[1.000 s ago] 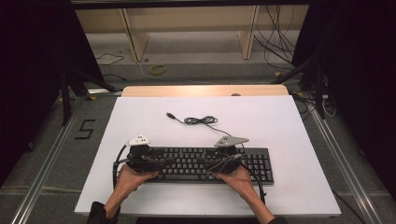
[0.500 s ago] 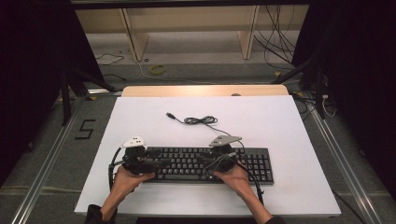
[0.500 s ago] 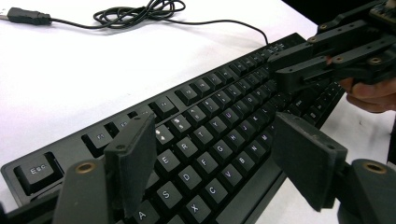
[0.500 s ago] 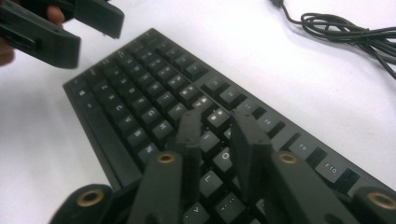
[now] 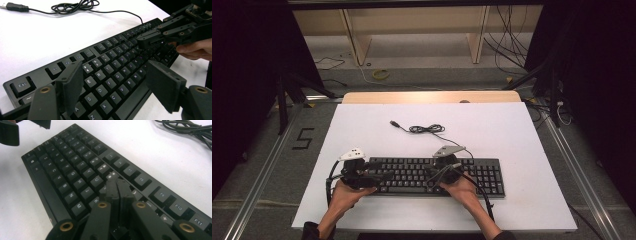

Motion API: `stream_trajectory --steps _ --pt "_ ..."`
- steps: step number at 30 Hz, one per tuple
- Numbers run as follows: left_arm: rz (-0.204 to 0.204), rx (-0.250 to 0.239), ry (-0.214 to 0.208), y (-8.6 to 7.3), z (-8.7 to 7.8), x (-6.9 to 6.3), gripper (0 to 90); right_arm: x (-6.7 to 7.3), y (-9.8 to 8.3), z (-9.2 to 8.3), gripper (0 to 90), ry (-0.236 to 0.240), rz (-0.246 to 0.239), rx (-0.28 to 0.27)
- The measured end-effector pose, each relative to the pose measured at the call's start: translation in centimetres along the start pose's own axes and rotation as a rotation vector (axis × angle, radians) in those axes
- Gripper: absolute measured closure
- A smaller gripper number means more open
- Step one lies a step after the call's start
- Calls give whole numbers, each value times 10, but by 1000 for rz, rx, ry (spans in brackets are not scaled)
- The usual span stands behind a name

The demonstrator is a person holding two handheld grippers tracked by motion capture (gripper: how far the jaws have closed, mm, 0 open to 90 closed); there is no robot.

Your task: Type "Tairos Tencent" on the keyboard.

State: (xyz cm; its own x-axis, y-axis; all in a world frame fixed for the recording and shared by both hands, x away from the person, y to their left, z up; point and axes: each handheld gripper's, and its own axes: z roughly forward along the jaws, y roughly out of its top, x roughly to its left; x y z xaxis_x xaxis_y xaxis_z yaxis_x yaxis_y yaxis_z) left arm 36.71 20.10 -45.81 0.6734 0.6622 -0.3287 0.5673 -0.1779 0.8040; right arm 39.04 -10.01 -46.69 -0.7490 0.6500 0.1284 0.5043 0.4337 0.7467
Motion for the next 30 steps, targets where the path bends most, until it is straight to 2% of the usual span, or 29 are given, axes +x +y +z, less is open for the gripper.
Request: stream_trajectory --steps 23,27,30 --pt "-10 2 14 -4 -3 4 301 -1 -2 11 900 -9 4 48" --pt "-15 -6 17 -3 -5 5 303 0 -3 14 900 -19 -1 62" --pt "-13 -3 20 -3 -5 5 304 2 -2 14 900 -29 -21 69"
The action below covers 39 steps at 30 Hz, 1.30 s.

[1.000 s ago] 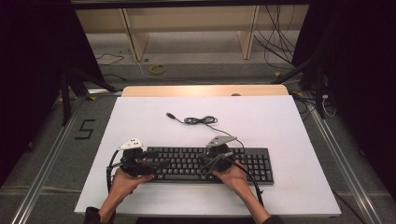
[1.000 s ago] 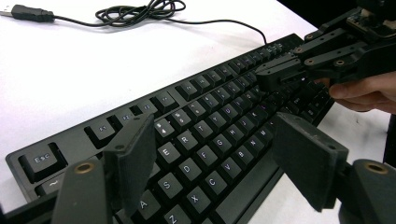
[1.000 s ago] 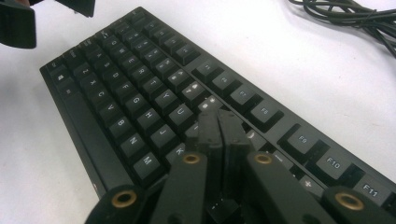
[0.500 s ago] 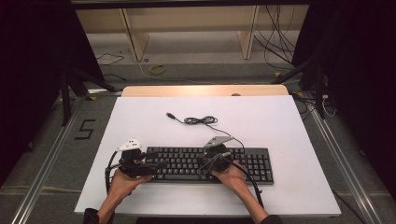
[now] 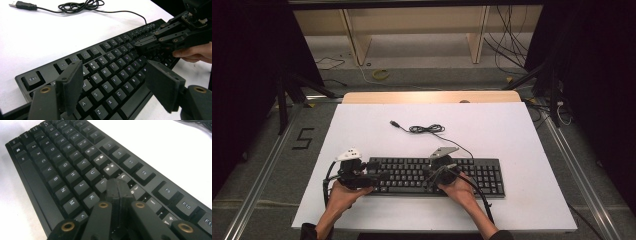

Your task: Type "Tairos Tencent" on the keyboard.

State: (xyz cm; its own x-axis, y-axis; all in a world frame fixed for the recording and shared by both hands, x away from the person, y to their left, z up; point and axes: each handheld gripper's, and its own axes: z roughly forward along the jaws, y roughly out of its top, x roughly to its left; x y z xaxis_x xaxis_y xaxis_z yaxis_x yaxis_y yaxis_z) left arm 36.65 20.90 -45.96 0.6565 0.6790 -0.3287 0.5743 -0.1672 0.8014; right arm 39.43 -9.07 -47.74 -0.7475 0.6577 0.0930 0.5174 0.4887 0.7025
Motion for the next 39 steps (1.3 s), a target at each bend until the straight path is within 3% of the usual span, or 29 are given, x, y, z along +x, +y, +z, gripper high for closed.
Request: stream_trajectory --steps 4,7,12,22,29,34,39 --pt "4 14 5 1 0 1 317 -3 1 -3 900 11 36 -20" --pt "8 16 14 1 0 2 324 -5 3 -13 880 31 59 -77" --pt "10 36 30 1 1 3 349 -5 3 -19 763 58 57 -111" --pt "59 84 39 2 4 0 437 -3 3 -28 581 85 77 -147" --pt "85 121 42 2 5 -1 533 -4 2 -32 452 81 93 -171" --pt "112 154 39 4 5 -2 630 -3 1 -36 417 80 104 -178" --pt "113 192 27 5 8 -3 716 -1 -1 -39 411 79 96 -186"
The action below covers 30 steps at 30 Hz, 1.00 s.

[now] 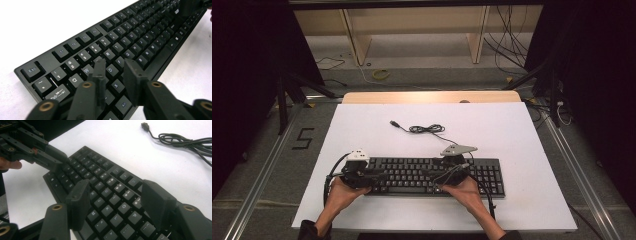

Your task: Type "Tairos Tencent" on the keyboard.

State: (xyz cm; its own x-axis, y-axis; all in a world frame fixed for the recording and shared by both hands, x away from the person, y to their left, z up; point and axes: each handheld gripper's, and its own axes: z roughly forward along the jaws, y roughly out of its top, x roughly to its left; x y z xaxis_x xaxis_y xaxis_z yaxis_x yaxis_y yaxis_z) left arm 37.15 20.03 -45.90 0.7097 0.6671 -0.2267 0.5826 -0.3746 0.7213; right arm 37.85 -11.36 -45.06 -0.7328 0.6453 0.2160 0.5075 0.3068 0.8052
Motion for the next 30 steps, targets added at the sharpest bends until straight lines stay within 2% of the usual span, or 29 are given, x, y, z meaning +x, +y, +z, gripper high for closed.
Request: stream_trajectory --steps 11,17,20,30 --pt "22 31 12 3 4 0 887 5 -4 -8 384 9 -13 -12" --pt "24 44 23 4 8 1 890 8 -6 -13 366 11 -24 -19" --pt "11 49 26 4 11 3 890 9 -8 -15 352 10 -25 -18" --pt "5 71 34 4 18 5 890 7 -14 -20 346 8 -28 -14"
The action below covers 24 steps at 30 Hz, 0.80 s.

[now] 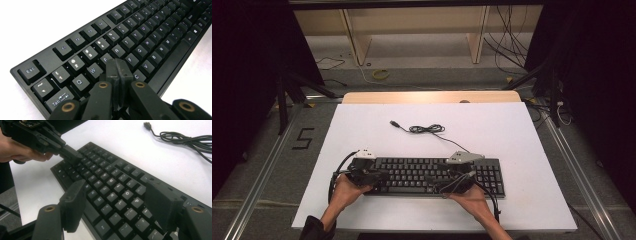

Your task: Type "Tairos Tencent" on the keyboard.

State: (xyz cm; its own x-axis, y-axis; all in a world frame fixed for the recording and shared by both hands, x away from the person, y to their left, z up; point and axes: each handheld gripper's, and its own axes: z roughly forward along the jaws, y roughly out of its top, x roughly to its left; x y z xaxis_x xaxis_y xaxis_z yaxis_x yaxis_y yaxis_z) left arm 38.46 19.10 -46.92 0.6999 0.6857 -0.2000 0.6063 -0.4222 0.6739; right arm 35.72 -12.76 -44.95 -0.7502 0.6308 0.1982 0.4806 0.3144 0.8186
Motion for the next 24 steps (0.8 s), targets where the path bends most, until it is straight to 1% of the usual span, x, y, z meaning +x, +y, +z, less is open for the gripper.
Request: stream_trajectory --steps 11,13,16,18,24 --pt "-10 9 12 -1 5 1 890 -3 -4 -8 346 -2 5 -1" --pt "-7 26 20 -2 6 1 891 -5 -5 -10 346 -5 8 -3" --pt "-17 14 16 -4 7 2 893 -6 -7 -12 347 -13 10 -4" --pt "-7 17 20 -4 7 1 893 -7 -8 -13 347 -17 10 -2" --pt "-2 15 21 -2 5 -1 889 -8 -8 -14 347 -20 13 -3"
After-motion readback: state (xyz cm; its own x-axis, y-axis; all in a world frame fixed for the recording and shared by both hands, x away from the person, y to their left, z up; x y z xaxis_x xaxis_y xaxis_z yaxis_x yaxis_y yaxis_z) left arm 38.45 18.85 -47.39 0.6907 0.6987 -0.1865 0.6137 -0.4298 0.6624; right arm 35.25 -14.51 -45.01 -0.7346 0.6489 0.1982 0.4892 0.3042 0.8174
